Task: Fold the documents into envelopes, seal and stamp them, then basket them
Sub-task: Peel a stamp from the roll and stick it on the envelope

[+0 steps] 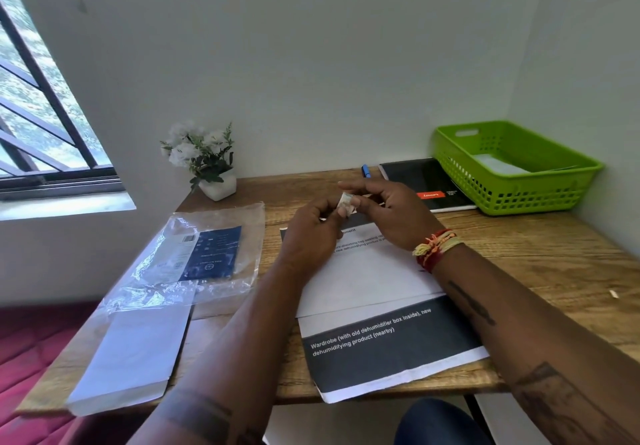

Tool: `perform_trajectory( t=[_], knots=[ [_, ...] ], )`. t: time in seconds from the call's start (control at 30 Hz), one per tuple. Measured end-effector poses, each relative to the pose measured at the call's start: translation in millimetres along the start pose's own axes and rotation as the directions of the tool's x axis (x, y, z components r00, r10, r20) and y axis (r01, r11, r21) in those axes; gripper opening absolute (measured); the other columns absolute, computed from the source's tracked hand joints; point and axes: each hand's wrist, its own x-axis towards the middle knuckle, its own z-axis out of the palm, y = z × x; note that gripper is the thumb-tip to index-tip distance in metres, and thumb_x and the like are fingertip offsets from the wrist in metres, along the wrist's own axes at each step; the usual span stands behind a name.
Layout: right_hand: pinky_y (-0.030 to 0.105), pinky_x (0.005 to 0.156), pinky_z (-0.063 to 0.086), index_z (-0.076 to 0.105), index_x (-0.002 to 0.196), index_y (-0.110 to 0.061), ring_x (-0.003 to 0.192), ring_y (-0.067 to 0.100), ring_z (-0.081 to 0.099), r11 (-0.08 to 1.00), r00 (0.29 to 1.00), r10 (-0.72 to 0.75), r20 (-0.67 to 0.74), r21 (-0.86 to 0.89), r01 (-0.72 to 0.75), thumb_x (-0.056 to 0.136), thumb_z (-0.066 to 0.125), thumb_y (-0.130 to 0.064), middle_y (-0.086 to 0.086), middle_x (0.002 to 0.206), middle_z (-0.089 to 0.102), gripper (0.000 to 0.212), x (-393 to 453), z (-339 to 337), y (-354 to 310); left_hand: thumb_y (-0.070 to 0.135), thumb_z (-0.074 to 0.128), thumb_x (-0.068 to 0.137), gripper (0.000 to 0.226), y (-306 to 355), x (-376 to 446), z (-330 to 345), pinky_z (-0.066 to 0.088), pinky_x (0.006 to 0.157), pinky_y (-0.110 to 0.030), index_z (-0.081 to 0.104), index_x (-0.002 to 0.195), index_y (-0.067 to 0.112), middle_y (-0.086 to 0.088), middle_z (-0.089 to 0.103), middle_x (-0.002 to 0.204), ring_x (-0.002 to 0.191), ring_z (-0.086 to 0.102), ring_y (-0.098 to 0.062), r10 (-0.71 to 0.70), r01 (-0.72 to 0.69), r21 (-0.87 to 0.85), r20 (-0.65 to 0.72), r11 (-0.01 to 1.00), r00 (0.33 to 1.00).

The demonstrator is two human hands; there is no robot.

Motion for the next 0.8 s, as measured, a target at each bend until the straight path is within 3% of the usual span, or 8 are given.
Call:
perform_trajectory(
  t=[0.2,0.37,0.57,0.67,0.8],
  knots=[
    [0.030,0.090,0.056,0.072,0.121,-0.026,0.102,0.006,0.067,1.000,1.000,0.006,0.025,0.001,-0.006,0.096,0.067,-0.023,-0.007,0.111,0.073,0.025,-0.7,-2.1,-1.7,0.023,0.050,0.108,0.020,-2.1,3.3,-0.8,0.047,0.067,-0.035,0.067,0.104,0.013,-0.005,0.067,0.090,0.072,0.059,-0.015,-0.112,0.111,-0.071,-0.015,0.991,0.994],
    [0.019,0.075,0.048,0.072,0.116,-0.026,0.085,0.001,0.063,1.000,0.999,-0.001,0.036,0.007,0.001,0.093,0.071,-0.022,-0.006,0.099,0.070,0.023,-0.9,-2.1,-1.8,0.020,0.045,0.109,0.024,1.6,2.5,-1.9,0.048,0.060,-0.022,0.068,0.104,0.018,-0.005,0.067,0.094,0.072,0.057,-0.014,-0.107,0.106,-0.078,-0.007,0.991,0.994],
    [0.012,0.082,0.047,0.071,0.121,-0.030,0.097,-0.002,0.064,0.999,0.996,-0.022,0.083,-0.031,0.025,0.095,0.069,-0.020,-0.011,0.114,0.070,0.028,-2.5,-2.9,-4.3,0.025,0.045,0.110,0.024,-2.3,3.6,-2.8,0.050,0.067,-0.030,0.068,0.108,0.021,-0.004,0.069,0.099,0.077,0.063,-0.012,-0.099,0.099,-0.041,0.006,0.994,0.995],
    [0.008,0.077,0.043,0.073,0.119,-0.026,0.090,-0.006,0.062,0.999,0.996,-0.024,0.090,-0.030,0.027,0.095,0.069,-0.018,-0.021,0.105,0.068,0.026,-2.6,-2.7,-4.2,0.027,0.046,0.109,0.024,-4.3,3.5,-2.3,0.051,0.070,-0.036,0.070,0.104,0.027,-0.001,0.069,0.094,0.078,0.064,-0.013,-0.099,0.099,-0.023,-0.012,0.995,0.995],
    [0.016,0.075,0.046,0.073,0.112,-0.031,0.087,-0.001,0.063,1.000,0.996,-0.001,0.090,-0.012,0.002,0.092,0.071,-0.017,-0.013,0.100,0.068,0.024,-2.8,-2.3,-1.7,0.027,0.046,0.109,0.023,-4.3,3.7,-2.4,0.052,0.071,-0.039,0.068,0.101,0.022,-0.007,0.068,0.092,0.079,0.062,-0.015,-0.095,0.095,0.030,-0.012,0.995,0.995]
  ],
)
